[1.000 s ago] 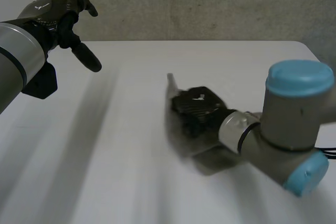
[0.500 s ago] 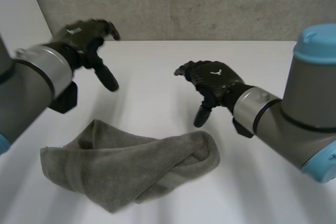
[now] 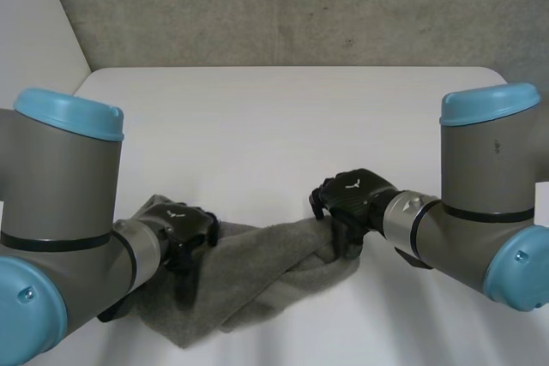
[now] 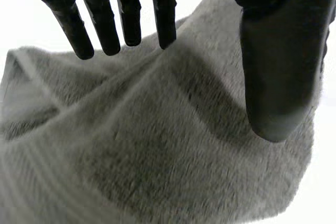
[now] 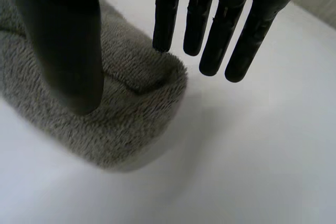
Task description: Fold the towel.
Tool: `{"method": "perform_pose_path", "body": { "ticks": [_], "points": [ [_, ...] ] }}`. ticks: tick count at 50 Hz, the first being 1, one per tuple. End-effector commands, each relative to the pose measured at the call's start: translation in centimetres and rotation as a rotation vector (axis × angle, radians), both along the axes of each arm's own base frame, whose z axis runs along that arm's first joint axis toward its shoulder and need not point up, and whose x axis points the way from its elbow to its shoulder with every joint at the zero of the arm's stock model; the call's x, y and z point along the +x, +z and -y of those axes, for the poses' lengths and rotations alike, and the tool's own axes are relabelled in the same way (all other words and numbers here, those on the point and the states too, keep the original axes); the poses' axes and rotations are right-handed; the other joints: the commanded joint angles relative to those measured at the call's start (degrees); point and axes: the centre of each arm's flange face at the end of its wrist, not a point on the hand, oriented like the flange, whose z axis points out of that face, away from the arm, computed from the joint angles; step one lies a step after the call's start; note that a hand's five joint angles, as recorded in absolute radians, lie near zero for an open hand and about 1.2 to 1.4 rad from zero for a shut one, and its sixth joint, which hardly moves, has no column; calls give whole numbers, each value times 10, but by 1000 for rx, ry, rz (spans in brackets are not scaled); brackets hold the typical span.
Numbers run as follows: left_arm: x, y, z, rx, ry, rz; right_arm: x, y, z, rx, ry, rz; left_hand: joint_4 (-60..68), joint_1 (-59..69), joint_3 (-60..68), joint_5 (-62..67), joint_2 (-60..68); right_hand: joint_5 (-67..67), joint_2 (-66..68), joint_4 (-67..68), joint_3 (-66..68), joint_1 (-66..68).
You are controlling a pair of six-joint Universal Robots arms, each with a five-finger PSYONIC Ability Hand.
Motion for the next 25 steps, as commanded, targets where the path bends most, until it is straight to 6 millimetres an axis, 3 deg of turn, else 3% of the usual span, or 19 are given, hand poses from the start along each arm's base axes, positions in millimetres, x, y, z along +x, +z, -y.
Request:
{"method": "perform_pose_path", "body": {
  "ticks": [1, 3, 4, 5, 6, 8, 9, 11, 17, 19, 20, 21, 22, 23, 24, 25],
  "points": [
    [10, -6, 4, 1, 54, 49, 1, -22, 2, 48, 10, -43, 51, 46, 49, 44, 48, 148, 152, 151, 151, 148],
    [11, -6, 5, -3, 67, 63, 2, -24, 3, 35, 27, -59, 167, 161, 164, 159, 163, 334, 338, 337, 336, 334],
    [11, -6, 5, -3, 67, 63, 2, -24, 3, 34, 27, -59, 167, 162, 165, 160, 164, 335, 339, 338, 337, 335],
    [11, -7, 7, -9, 70, 62, 1, -22, 3, 20, 33, -65, 276, 270, 273, 268, 272, 430, 434, 433, 432, 430],
    [11, -7, 7, -10, 70, 62, 2, -19, 4, 1, 39, -67, 277, 271, 274, 269, 274, 462, 466, 465, 464, 462],
    [7, -7, 13, -33, 67, 51, 2, -15, 4, -13, 45, -66, 463, 457, 460, 455, 459, 462, 466, 465, 465, 462],
    [7, -7, 13, -33, 67, 51, 2, -15, 4, -13, 45, -66, 463, 458, 461, 456, 460, 462, 466, 465, 465, 462],
    [0, -6, 25, -67, 49, 55, 4, -7, 5, -45, 65, -55, 604, 598, 601, 596, 601, 462, 466, 465, 465, 462],
    [-15, 7, 50, -156, 18, 36, 14, 10, 14, -127, 97, -15, 604, 599, 602, 597, 601, 462, 466, 465, 465, 462],
    [-30, 33, 74, -272, 20, -36, 27, 37, 32, -240, 110, 53, 604, 599, 602, 597, 601, 462, 466, 465, 465, 462],
    [-30, 33, 74, -272, 20, -36, 27, 38, 32, -241, 110, 53, 604, 599, 602, 597, 601, 462, 466, 465, 465, 462],
    [-36, 51, 86, -341, 29, -75, 34, 57, 42, -313, 103, 101, 604, 599, 602, 597, 601, 462, 466, 465, 465, 462],
    [-36, 51, 86, -341, 29, -76, 40, 80, 52, -395, 93, 157, 604, 599, 602, 597, 601, 462, 466, 465, 465, 462],
    [-42, 74, 95, -417, 33, -125, 40, 80, 52, -396, 93, 158, 604, 599, 602, 597, 601, 462, 466, 465, 465, 462],
    [-46, 101, 101, -499, 39, -182, 44, 109, 61, -487, 65, 241, 604, 599, 602, 597, 601, 462, 466, 465, 465, 462],
    [-46, 101, 101, -500, 39, -182, 46, 139, 69, -567, 14, 359, 604, 599, 602, 597, 601, 462, 466, 465, 465, 462]
  ]
}}
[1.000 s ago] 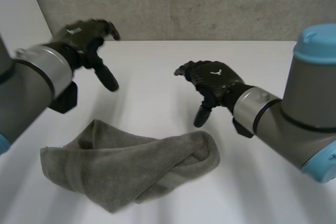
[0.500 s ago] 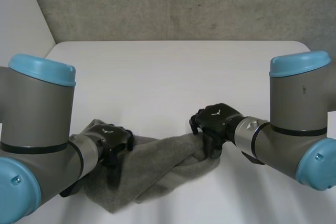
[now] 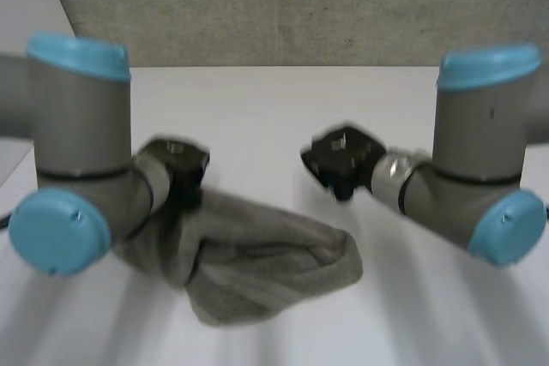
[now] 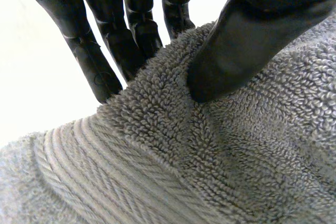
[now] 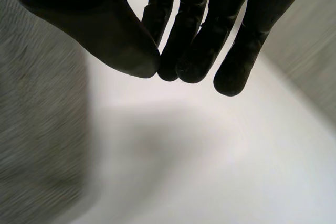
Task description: Fold the towel.
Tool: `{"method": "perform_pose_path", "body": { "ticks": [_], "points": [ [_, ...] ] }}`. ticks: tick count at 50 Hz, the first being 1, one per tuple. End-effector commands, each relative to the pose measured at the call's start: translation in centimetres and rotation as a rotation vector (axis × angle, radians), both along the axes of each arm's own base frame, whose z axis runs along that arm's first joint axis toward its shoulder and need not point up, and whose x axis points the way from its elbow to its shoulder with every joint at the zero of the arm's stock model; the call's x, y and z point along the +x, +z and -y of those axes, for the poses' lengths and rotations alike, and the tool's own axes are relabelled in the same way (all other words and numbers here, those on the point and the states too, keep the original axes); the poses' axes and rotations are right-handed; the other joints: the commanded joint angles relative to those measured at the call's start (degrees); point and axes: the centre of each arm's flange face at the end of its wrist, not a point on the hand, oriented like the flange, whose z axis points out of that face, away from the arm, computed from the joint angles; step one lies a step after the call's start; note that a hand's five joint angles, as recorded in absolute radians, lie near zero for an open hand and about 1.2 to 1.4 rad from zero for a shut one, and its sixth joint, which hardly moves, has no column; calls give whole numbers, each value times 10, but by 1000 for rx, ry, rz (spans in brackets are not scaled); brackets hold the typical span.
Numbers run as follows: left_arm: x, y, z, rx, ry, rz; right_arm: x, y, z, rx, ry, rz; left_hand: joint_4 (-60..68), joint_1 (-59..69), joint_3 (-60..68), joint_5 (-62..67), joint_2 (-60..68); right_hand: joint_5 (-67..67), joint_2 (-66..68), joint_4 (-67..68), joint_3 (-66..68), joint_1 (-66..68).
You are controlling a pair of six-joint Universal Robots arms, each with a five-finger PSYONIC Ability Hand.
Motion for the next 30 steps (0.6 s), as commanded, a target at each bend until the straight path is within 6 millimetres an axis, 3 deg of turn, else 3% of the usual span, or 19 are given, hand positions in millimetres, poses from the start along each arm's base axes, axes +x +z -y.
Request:
{"method": "perform_pose_path", "body": {
  "ticks": [1, 2, 3, 5, 7, 9, 10, 11, 13, 14, 15, 16, 17, 18, 19, 21, 22, 24, 30],
  "points": [
    [-23, 101, 37, -345, 3, -224, 21, 105, 39, -328, -55, 339, 30, 57, 62, 66, 61, 25, 43, 39, 42, 30],
    [-26, 130, 36, -437, 1, -305, 18, 138, 44, -386, -101, 490, 30, 57, 62, 66, 61, 25, 43, 39, 42, 30],
    [-26, 130, 36, -438, 0, -306, 18, 138, 44, -387, -102, 491, 30, 57, 62, 66, 61, 25, 43, 39, 42, 30],
    [-22, 181, 25, -573, 9, -468, 4, 182, 42, -431, -143, 714, 30, 57, 62, 66, 61, 25, 43, 39, 42, 30],
    [-18, 194, 18, -598, 7, -523, 2, 183, 38, -397, -133, 731, 30, 57, 62, 66, 61, 25, 43, 39, 42, 30],
    [-15, 196, 12, -586, 6, -553, 3, 171, 36, -348, -121, 696, 30, 57, 62, 66, 61, 25, 43, 39, 42, 30],
    [-12, 190, 7, -558, 12, -560, 4, 151, 34, -278, -108, 640, 30, 57, 62, 66, 61, 25, 43, 39, 42, 30],
    [-12, 190, 7, -557, 12, -561, 4, 151, 34, -277, -108, 639, 30, 57, 62, 66, 61, 25, 43, 39, 42, 30],
    [-8, 157, 1, -458, 22, -503, 6, 102, 27, -129, -101, 498, 30, 57, 62, 66, 61, -470, -452, -456, -452, -465],
    [-8, 157, 1, -457, 22, -502, 6, 102, 27, -128, -101, 497, 30, 57, 62, 66, 61, -472, -455, -459, -455, -468],
    [-6, 137, -3, -401, 24, -468, 7, 76, 24, -77, -101, 421, 30, 57, 62, 66, 61, -556, -538, -542, -538, -551],
    [-6, 137, -3, -401, 24, -467, 8, 54, 21, -47, -98, 352, 30, 57, 62, 66, 61, -571, -554, -558, -554, -567],
    [-3, 117, -6, -349, 26, -436, 8, 53, 21, -46, -98, 352, 30, 57, 62, 66, 61, -572, -554, -558, -554, -567],
    [-2, 96, -10, -299, 26, -407, 8, 34, 17, -29, -92, 290, 30, 57, 62, 66, 61, -580, -562, -566, -562, -575],
    [-2, 96, -10, -299, 26, -406, 8, 34, 17, -29, -92, 289, 30, 57, 62, 66, 61, -580, -562, -566, -563, -575],
    [2, 63, -17, -229, 24, -367, 3, 4, 12, 16, -98, 205, 30, 57, 62, 66, 61, -600, -582, -587, -583, -596],
    [2, 63, -17, -229, 24, -367, 3, 4, 12, 16, -98, 205, 30, 57, 62, 66, 61, -600, -583, -587, -583, -596],
    [5, 51, -23, -200, 21, -351, -2, -19, 7, 69, -116, 167, 30, 57, 62, 66, 61, -602, -584, -588, -584, -597],
    [15, 23, -54, -107, -21, -317, -9, -41, 3, 82, -138, 152, 30, 57, 62, 66, 61, -602, -584, -588, -584, -597]
  ]
}}
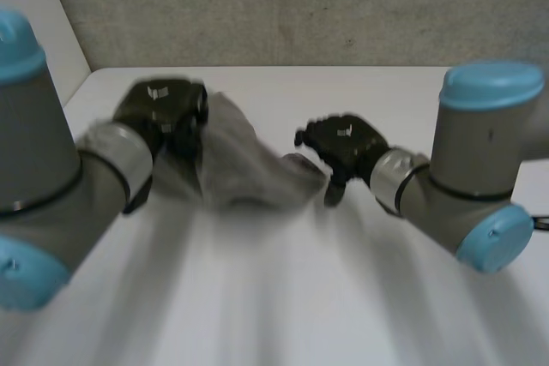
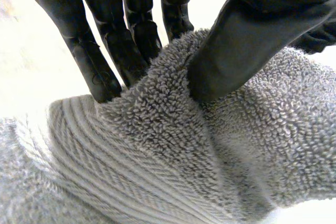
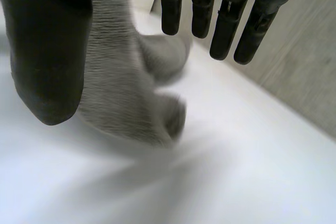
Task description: Fold the towel.
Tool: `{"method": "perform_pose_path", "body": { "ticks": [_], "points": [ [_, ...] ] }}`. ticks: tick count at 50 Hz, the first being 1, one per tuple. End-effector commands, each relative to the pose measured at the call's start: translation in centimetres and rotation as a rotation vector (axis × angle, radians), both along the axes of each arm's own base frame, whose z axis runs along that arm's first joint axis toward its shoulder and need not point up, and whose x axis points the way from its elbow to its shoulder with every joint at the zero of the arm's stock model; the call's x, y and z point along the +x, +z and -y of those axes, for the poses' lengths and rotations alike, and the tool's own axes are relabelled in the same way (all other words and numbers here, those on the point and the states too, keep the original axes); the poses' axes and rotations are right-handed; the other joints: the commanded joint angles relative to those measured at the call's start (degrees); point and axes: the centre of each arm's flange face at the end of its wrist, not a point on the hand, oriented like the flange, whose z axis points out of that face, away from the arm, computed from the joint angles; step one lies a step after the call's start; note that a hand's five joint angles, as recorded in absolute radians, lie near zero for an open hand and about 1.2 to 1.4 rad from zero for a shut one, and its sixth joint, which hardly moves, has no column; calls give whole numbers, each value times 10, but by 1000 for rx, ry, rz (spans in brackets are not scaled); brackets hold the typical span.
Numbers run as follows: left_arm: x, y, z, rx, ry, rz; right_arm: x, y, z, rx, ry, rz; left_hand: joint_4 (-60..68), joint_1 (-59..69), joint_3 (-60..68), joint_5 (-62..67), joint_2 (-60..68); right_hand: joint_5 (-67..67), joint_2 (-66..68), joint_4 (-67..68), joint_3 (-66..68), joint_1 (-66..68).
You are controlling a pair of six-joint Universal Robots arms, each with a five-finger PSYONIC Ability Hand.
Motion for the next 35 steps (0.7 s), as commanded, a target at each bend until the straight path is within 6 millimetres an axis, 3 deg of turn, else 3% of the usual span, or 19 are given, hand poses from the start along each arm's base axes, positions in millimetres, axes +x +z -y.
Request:
{"method": "perform_pose_path", "body": {
  "ticks": [1, 7, 13, 15, 22, 29, 35],
  "points": [
    [12, -30, -37, 93, -64, 41, -10, -31, -5, 17, -36, -26, 26, 57, 51, 61, 55, -11, -46, -33, -43, -35],
    [22, -28, -70, 95, -129, 30, -16, -30, 3, -18, -81, -10, 26, 57, 51, 61, 55, -9, -44, -32, -41, -33],
    [30, -35, -85, 106, -139, 33, -11, -30, -1, -19, -58, 3, 15, 45, 40, 50, 43, 0, -36, -23, -33, -25],
    [35, -43, -90, 122, -135, 41, -10, -31, -1, -16, -58, 10, -79, -48, -54, -44, -50, 1, -34, -22, -31, -23],
    [41, -52, -95, 141, -124, 51, 6, -51, -8, -22, -18, 35, -106, -76, -81, -71, -78, 16, -19, -6, -16, -8],
    [44, -44, -93, 114, -109, 36, 19, -77, -8, -10, 7, 22, -108, -77, -83, -73, -79, 84, 49, 61, 51, 59],
    [50, -37, -84, 85, -71, 20, 19, -84, -8, 3, 8, 14, -106, -76, -81, -71, -78, 180, 144, 157, 147, 155]
  ]
}}
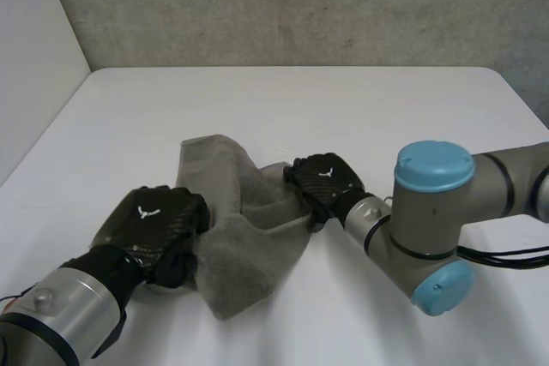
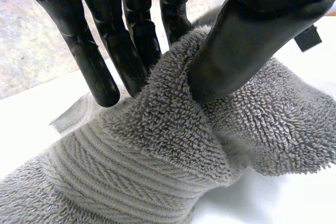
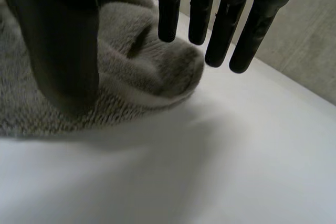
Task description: Fold the towel.
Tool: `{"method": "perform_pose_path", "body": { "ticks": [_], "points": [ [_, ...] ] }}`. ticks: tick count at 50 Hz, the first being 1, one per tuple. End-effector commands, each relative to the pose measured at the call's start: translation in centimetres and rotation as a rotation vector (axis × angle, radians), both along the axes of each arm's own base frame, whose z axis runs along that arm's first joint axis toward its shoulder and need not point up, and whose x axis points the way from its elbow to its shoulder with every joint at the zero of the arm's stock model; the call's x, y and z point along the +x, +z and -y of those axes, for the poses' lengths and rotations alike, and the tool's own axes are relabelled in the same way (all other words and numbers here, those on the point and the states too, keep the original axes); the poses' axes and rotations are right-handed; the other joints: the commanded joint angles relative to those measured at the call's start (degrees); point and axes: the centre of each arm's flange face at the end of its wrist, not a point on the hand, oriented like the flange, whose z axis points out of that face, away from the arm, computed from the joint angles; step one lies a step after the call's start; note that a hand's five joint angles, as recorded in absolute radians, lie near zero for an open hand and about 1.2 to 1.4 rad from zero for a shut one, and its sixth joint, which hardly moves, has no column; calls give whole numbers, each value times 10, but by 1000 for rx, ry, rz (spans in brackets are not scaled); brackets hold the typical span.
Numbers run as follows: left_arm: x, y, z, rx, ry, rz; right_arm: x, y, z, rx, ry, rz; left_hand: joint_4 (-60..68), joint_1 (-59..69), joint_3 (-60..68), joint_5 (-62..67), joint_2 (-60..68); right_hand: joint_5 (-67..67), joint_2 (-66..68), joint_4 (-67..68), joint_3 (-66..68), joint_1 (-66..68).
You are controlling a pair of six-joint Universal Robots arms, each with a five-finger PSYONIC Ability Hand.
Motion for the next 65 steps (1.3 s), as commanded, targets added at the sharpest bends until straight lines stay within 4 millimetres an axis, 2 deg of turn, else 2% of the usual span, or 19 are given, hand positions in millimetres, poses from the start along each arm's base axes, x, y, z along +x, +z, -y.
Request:
{"method": "perform_pose_path", "body": {
  "ticks": [1, 7, 14, 19, 22, 24, 25, 27, 28, 30, 34, 38, 41, 43, 46, 49, 51, 59, 65],
  "points": [
    [5, 9, 9, -33, 38, -18, 2, -11, 0, 17, 10, -11, -2, -14, -4, -16, -1, 159, 169, 164, 165, 171],
    [8, 13, 16, -44, 63, -26, 3, -6, 0, 15, 17, 0, -2, -14, -4, -16, -1, 497, 507, 502, 503, 509],
    [12, 21, 32, -75, 106, -42, 1, 12, 4, 3, 25, 24, -2, -14, -4, -16, -1, 519, 529, 524, 525, 531],
    [17, 27, 49, -98, 148, -51, -28, 99, 15, -103, -31, 96, 0, -12, -2, -14, 0, 519, 529, 524, 525, 531],
    [16, 33, 56, -115, 153, -60, -35, 122, 13, -137, -40, 119, 1, -11, 0, -12, 2, 519, 529, 524, 525, 531],
    [14, 36, 58, -126, 152, -66, -46, 172, 0, -206, -49, 199, 3, -9, 1, -10, 4, 519, 529, 524, 525, 531],
    [13, 41, 61, -139, 149, -75, -46, 172, 0, -207, -49, 199, 1, -11, 0, -12, 2, 519, 529, 524, 525, 531],
    [12, 46, 64, -152, 149, -84, -65, 226, -16, -284, -68, 331, 1, -11, 0, -12, 2, 519, 529, 524, 525, 531],
    [12, 50, 66, -166, 151, -90, -65, 227, -17, -285, -68, 331, 1, -11, 0, -12, 2, 519, 529, 524, 525, 531],
    [11, 54, 68, -176, 151, -97, -87, 264, -25, -350, -95, 430, 1, -11, 0, -12, 2, 519, 529, 524, 525, 531],
    [8, 57, 72, -190, 150, -105, -101, 283, -29, -390, -103, 471, 0, -12, -2, -14, 0, 519, 529, 524, 525, 531],
    [0, 47, 79, -182, 133, -103, -104, 280, -28, -377, -80, 457, -17, -29, -19, -31, -16, 519, 529, 524, 525, 531],
    [-6, 33, 86, -163, 121, -93, -100, 254, -18, -287, -59, 410, -37, -49, -39, -51, -37, 519, 529, 524, 525, 531],
    [-10, 23, 89, -144, 115, -84, -88, 205, 0, -162, -39, 307, -56, -68, -57, -69, -55, 519, 529, 524, 525, 531],
    [-18, 3, 91, -94, 92, -54, -81, 162, 15, -91, -30, 168, -159, -172, -161, -173, -159, 519, 529, 524, 525, 531],
    [-25, -17, 91, -36, 75, -22, -80, 144, 19, -63, -22, 95, -227, -239, -229, -241, -226, 483, 492, 487, 489, 495],
    [-26, -28, 93, -6, 76, -4, -74, 121, 20, -27, -6, -24, -269, -281, -271, -283, -268, -82, -72, -77, -76, -69],
    [-19, -51, 89, 75, 87, 40, -78, 110, 24, -16, -95, -106, -493, -505, -494, -506, -492, -143, -133, -138, -137, -131],
    [-11, -44, 85, 82, 96, 67, -81, 85, 10, 63, -87, -143, -532, -544, -533, -545, -531, -136, -127, -132, -130, -124]
  ]
}}
